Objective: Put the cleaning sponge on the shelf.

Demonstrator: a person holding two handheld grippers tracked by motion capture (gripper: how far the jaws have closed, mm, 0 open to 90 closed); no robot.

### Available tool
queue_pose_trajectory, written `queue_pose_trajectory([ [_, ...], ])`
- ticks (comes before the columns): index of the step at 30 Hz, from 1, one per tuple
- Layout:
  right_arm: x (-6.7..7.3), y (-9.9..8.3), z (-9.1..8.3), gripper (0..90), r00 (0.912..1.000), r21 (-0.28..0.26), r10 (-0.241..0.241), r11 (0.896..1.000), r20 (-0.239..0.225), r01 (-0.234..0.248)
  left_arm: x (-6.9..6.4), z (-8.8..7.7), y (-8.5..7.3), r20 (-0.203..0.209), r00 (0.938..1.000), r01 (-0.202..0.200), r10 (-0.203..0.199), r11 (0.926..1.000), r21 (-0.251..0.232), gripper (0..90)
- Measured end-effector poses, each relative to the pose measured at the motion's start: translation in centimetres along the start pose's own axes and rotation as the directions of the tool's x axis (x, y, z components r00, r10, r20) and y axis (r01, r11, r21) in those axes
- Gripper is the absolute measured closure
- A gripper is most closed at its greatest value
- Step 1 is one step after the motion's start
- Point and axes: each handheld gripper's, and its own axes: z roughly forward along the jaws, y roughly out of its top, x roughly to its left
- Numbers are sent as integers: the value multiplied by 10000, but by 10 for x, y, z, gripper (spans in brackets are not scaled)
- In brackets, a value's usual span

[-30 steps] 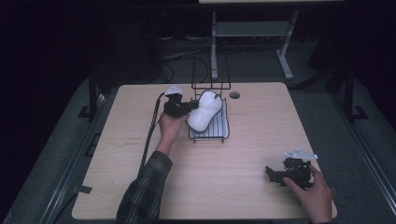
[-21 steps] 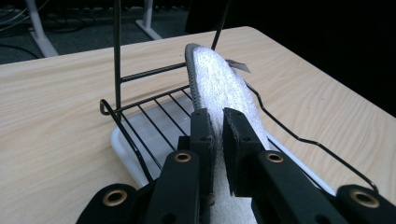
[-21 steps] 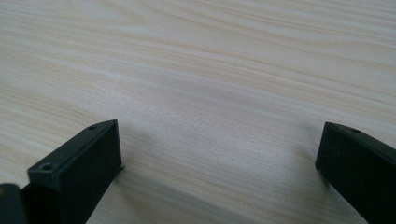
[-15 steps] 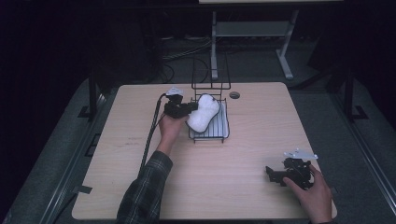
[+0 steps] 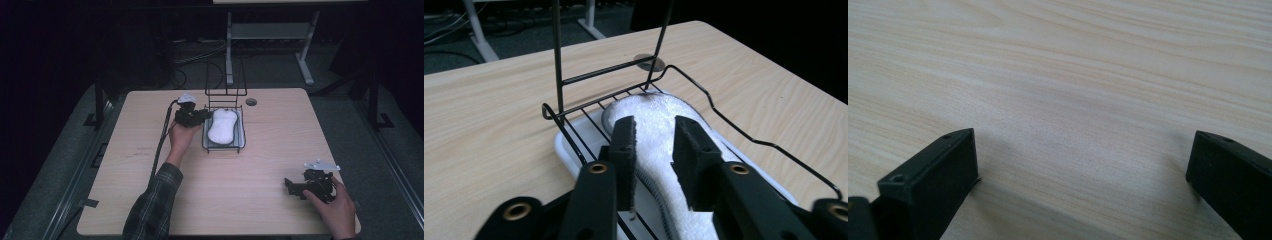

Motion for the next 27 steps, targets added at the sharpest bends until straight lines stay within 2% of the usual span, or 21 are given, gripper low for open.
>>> queue_pose_trajectory([
  [4,0,0,0,0,10000,-7,-14,10000,5,14,0,-7,-1,88,9999,-129,129,9999,22,803],
  [7,0,0,0,0,10000,-8,-15,10000,4,15,0,-14,-3,156,9997,-215,213,9996,158,802],
  [12,0,0,0,0,10000,-8,-16,10000,6,16,-2,-27,-8,87,9995,-298,295,9988,390,690],
  [17,0,0,0,0,10000,-7,-10,10000,6,10,-2,-39,-12,91,9990,-455,449,9950,885,583],
  [23,0,0,0,0,10000,1,3,10000,1,-3,-2,-53,-18,64,9981,-608,605,9925,1059,463],
  [25,0,0,0,0,10000,-7,-9,10000,5,9,-2,-57,-20,100,9982,-602,594,9902,1261,436],
  [27,0,0,0,0,10000,2,5,10000,1,-5,-2,-62,-24,39,9972,-751,753,9880,1349,393],
])
